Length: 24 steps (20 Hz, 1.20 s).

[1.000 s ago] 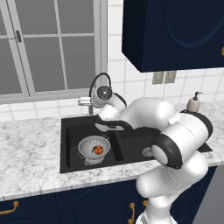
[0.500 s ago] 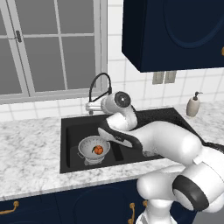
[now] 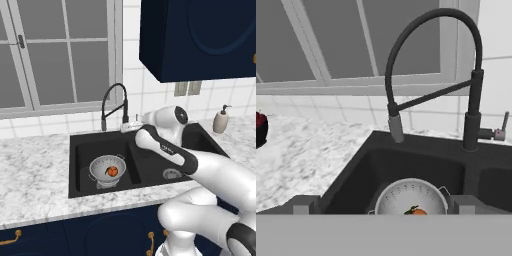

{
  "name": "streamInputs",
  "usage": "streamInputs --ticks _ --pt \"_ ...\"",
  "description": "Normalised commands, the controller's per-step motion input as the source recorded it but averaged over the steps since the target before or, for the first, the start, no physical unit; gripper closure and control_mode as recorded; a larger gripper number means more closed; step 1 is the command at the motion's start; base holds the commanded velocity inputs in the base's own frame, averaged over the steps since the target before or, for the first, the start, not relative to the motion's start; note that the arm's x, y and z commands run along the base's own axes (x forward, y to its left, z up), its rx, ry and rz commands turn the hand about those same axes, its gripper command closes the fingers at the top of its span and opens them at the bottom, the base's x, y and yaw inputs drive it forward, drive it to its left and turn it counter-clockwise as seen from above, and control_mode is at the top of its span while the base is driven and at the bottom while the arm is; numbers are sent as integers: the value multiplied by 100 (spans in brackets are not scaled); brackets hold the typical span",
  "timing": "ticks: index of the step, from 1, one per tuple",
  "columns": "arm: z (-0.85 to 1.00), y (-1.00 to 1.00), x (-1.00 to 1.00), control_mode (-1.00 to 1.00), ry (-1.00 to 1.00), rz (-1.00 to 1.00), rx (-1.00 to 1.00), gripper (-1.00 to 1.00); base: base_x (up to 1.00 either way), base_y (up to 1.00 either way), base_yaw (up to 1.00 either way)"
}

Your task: Put the colander in the sink, put the orange in the colander, and turn on the sink faucet and pour water over the colander.

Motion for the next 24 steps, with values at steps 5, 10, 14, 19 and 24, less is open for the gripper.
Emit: streamInputs --ticks 5,10,14,19,24 --pt "1 -68 5 -100 1 5 0 -100 0 0 0" --pt "0 -64 9 -100 11 1 0 -100 0 0 0" --pt "-24 -25 10 -100 -6 11 -22 -100 0 0 0" --pt "-10 -28 20 -100 -10 8 -9 -100 0 0 0" --pt "-11 -33 25 -100 -16 3 -2 -100 0 0 0"
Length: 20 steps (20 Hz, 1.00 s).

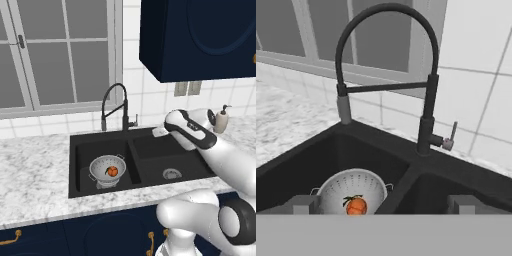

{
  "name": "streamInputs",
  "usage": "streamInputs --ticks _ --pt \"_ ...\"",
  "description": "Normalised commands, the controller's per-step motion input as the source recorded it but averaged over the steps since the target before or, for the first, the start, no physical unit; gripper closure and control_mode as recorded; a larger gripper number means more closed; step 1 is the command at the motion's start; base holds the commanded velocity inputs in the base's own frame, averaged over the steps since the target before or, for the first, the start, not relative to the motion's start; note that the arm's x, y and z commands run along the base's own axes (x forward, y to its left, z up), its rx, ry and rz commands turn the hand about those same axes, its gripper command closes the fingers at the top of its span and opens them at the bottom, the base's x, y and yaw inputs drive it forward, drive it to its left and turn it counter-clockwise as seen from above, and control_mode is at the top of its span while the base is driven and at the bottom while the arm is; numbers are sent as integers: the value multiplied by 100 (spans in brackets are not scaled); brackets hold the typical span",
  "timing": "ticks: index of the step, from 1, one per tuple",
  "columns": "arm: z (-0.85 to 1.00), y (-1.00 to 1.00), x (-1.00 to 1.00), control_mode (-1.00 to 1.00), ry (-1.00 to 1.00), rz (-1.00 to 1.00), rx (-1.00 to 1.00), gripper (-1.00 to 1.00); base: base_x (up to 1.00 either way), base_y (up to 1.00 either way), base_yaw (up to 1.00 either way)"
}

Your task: Put the colander in the sink, put the orange in the colander, and turn on the sink faucet and pour water over the colander.

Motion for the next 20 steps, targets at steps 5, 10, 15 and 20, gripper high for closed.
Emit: streamInputs --ticks 5,10,15,20 --pt "-10 -32 39 -100 -20 0 0 -100 0 0 0" --pt "-15 -44 35 -100 0 5 0 -100 0 0 0" --pt "-7 -23 49 -100 0 3 0 -100 0 0 0" --pt "-2 -4 59 -100 0 0 0 -100 0 0 0"
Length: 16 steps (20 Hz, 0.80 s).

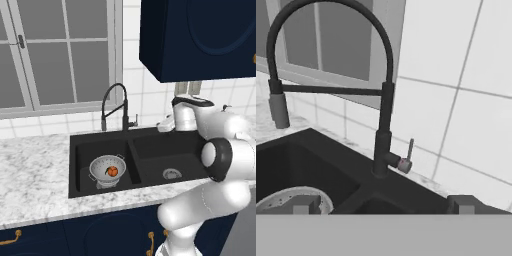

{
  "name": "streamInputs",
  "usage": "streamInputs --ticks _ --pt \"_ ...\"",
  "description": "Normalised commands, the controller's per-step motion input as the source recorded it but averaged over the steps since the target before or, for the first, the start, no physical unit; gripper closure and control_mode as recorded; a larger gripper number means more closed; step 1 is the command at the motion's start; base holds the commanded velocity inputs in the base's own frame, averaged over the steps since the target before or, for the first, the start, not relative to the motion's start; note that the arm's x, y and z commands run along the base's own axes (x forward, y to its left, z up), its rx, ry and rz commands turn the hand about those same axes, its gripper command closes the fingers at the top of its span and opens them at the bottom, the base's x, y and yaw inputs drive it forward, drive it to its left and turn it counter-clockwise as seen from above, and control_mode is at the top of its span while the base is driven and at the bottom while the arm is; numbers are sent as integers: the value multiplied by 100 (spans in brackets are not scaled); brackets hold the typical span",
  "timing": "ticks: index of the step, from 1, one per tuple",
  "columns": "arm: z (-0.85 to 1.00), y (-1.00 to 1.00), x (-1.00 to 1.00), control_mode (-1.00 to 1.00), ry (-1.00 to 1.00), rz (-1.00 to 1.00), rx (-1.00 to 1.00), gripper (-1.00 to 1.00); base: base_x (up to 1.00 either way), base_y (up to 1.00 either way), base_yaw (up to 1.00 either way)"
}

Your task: Put the colander in the sink, put the orange in the colander, and turn on the sink faucet and pour water over the colander.

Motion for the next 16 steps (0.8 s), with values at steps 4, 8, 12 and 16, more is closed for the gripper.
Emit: streamInputs --ticks 4,8,12,16 --pt "-24 15 40 -100 -15 0 0 -100 0 0 0" --pt "-21 4 48 -100 -13 0 0 -100 0 0 0" --pt "-30 12 30 -100 -10 0 0 -100 0 0 0" --pt "-7 10 45 -100 0 0 0 -100 0 0 0"
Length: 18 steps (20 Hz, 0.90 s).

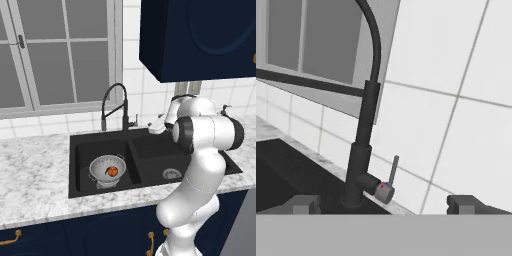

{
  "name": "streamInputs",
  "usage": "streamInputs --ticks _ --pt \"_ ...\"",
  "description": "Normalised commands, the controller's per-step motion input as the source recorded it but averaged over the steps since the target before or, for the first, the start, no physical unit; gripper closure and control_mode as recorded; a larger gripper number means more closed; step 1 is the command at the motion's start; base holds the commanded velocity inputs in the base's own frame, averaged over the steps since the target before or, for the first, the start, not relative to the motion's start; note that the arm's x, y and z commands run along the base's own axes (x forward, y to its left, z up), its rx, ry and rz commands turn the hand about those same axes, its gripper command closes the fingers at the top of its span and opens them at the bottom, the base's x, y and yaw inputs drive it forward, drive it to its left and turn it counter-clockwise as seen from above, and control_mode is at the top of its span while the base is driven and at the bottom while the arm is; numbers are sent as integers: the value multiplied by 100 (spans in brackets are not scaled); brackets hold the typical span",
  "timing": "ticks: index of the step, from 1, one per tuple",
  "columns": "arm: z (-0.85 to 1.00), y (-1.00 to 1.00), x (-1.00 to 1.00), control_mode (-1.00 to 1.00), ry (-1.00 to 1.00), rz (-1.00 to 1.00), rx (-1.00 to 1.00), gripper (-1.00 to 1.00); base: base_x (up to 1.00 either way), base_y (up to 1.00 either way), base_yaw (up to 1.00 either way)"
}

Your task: Put the colander in the sink, put the orange in the colander, and turn on the sink faucet and pour water over the colander.

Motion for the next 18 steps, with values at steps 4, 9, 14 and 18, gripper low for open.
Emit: streamInputs --ticks 4,9,14,18 --pt "-8 14 52 -100 0 -2 0 -100 0 0 0" --pt "-8 -1 53 -100 0 0 1 -100 0 0 0" --pt "-15 0 51 -100 0 0 1 -100 0 0 0" --pt "-16 2 49 -100 0 0 0 -100 0 0 0"
